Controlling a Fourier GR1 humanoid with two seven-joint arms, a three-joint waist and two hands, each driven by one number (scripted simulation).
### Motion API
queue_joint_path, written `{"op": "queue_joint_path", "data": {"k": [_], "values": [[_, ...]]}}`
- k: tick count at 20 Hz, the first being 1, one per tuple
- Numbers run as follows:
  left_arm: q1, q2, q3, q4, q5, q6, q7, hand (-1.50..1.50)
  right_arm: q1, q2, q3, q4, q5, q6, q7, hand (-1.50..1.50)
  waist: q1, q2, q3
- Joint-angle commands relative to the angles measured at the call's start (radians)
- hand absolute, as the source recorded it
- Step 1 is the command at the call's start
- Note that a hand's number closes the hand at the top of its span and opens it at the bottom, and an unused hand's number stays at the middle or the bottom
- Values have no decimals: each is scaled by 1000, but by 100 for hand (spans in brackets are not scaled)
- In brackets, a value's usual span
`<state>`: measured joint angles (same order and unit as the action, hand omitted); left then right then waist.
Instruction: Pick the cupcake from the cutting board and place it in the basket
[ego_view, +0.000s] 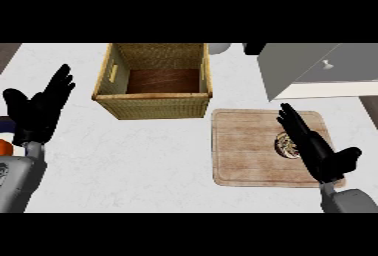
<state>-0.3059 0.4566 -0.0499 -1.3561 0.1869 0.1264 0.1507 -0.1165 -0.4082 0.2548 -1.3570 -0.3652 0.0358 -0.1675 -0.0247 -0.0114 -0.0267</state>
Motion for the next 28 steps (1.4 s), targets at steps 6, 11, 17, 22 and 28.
{"op": "queue_joint_path", "data": {"k": [6, 11, 17, 22, 28], "values": [[253, -143, -64, 134, 46, -5, 59, 0, -238, -20, -288, -35, -149, -77, -32, 150, 50, 17, 26], [363, -144, -109, 54, 33, -33, 49, 0, -288, 131, 27, -62, 191, -254, -11, -150, 59, 7, 25], [347, -146, -101, 49, 21, -1, 82, 0, -356, 3, 91, -43, 456, -440, 294, -150, 29, -2, 20], [379, -129, -83, 49, 27, -10, 72, 0, -436, -249, 112, -42, 634, -346, 549, -150, 11, -9, 16], [404, -122, -50, 47, 31, 7, 60, 0, -538, -481, 95, -237, 553, -4, 798, -150, -21, -14, 20]]}}
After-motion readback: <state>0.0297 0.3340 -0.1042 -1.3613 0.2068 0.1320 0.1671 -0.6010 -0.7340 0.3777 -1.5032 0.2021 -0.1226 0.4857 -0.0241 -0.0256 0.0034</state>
